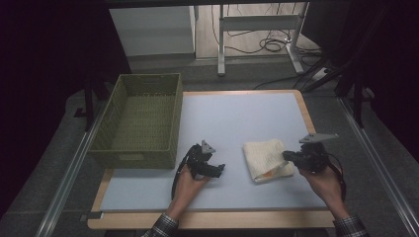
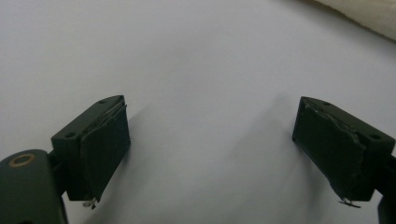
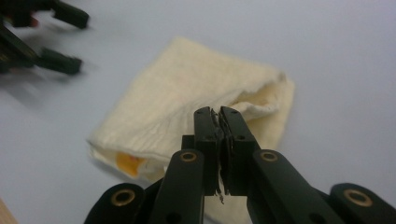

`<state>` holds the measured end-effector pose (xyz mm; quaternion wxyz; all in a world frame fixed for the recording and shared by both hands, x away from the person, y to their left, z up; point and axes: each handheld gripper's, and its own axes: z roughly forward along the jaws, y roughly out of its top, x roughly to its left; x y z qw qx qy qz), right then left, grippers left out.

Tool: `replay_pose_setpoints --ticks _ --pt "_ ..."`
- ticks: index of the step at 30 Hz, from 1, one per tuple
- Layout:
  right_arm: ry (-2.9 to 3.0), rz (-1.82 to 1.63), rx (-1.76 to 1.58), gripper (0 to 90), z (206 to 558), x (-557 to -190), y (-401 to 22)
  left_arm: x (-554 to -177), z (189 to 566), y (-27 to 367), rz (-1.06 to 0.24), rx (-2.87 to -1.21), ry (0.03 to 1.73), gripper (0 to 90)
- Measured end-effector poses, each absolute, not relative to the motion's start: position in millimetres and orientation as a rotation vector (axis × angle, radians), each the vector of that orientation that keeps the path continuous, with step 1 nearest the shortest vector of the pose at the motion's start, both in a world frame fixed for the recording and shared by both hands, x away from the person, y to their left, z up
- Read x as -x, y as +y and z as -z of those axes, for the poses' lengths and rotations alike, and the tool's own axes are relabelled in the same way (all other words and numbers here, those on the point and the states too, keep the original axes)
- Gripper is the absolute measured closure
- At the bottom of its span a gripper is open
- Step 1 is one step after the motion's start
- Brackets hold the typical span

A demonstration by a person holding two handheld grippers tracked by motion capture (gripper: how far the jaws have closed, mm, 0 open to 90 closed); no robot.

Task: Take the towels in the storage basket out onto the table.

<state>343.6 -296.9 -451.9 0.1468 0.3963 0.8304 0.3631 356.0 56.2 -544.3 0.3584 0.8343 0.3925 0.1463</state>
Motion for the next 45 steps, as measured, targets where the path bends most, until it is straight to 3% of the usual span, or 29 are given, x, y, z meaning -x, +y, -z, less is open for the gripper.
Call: replay_pose_setpoints --ticks 7,12,25,34,37,40,42,45 --pt "2.401 -1.006 -1.262 85.6 494.2 -336.2 -322.2 -356.0 544.3 56.2 -0.378 -2.153 1.012 11.1" --pt "2.397 -1.006 -1.285 84.1 505.9 -334.2 -327.0 -355.9 544.3 56.2 -0.379 -2.153 1.012 11.1" --pt "2.357 -1.003 -1.252 63.6 485.5 -348.1 -318.7 -356.0 544.3 56.2 -0.377 -2.152 1.013 11.0" --pt "2.415 -0.955 -1.340 45.9 510.1 -347.4 -321.7 -356.0 544.3 56.3 -0.377 -2.153 1.013 11.0" --pt "2.393 -0.950 -1.333 48.8 511.4 -344.6 -317.8 -356.0 544.3 56.2 -0.378 -2.153 1.013 11.0" --pt "2.387 -0.971 -1.334 63.8 512.8 -342.1 -313.1 -356.0 544.3 56.2 -0.378 -2.153 1.013 11.0" --pt "2.417 -1.027 -1.353 78.7 513.7 -343.3 -313.5 -356.1 544.3 56.2 -0.377 -2.153 1.013 11.0" --pt "2.426 -1.092 -1.409 82.5 515.7 -345.4 -316.9 -356.4 544.0 56.2 -0.375 -2.155 1.014 11.0"
